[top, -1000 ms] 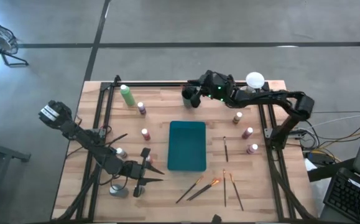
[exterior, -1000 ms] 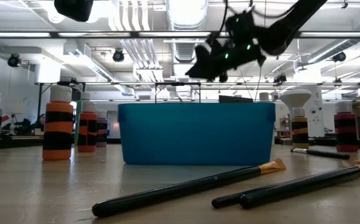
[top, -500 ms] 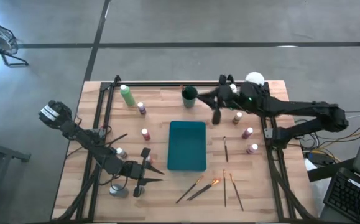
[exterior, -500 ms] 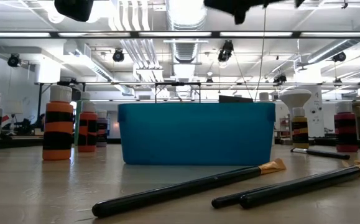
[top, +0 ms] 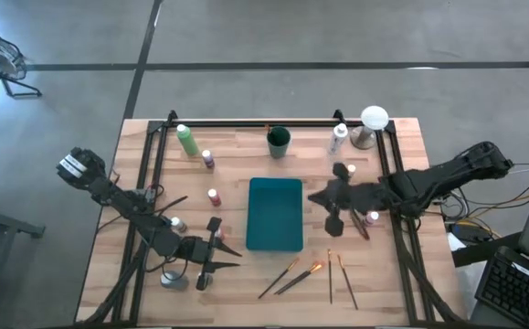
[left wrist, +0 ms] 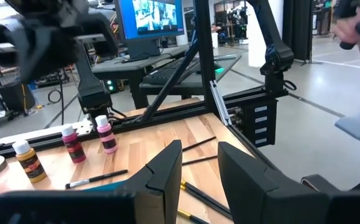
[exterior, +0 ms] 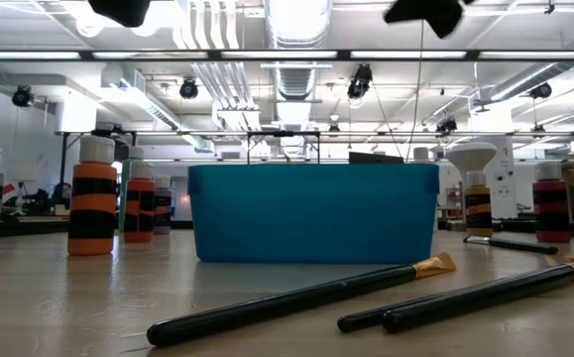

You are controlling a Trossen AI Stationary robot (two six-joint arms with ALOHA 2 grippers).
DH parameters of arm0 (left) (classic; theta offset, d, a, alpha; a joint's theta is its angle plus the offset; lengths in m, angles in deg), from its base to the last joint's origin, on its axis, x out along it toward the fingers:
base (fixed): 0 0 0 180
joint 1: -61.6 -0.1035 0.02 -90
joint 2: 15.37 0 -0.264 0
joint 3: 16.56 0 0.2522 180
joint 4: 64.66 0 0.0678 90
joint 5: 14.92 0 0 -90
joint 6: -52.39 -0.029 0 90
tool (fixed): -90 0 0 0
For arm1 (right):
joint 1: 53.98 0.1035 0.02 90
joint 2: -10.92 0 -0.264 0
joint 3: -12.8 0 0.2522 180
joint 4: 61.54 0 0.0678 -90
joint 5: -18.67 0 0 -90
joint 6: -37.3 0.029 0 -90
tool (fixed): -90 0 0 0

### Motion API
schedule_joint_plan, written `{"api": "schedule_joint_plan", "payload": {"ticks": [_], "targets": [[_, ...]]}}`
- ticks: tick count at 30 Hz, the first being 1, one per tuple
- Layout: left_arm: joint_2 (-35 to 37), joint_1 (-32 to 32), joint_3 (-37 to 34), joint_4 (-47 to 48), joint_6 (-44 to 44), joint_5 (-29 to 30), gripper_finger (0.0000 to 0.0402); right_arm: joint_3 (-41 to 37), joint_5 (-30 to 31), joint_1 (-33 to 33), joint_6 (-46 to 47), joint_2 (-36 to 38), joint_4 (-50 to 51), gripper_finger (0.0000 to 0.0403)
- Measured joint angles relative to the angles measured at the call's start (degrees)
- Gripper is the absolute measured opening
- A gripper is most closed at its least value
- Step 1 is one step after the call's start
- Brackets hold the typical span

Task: Pick & Place Paint Supplies
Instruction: Put the silver paint brush into the green cup

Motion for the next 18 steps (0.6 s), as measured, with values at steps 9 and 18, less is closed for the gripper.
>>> {"api": "schedule_joint_plan", "payload": {"ticks": [9, 18], "targets": [[0.0, 0.0, -0.1, 1.2, 3.3, 0.0, 0.0110, 0.0, -0.2, 4.5, 20.7, -0.3, 16.4, 0.0008], [0.0, 0.0, -0.2, 3.5, 4.5, 0.0, 0.0110, 0.0, 4.7, 3.5, 34.4, -0.4, 23.3, 0.0008]]}}
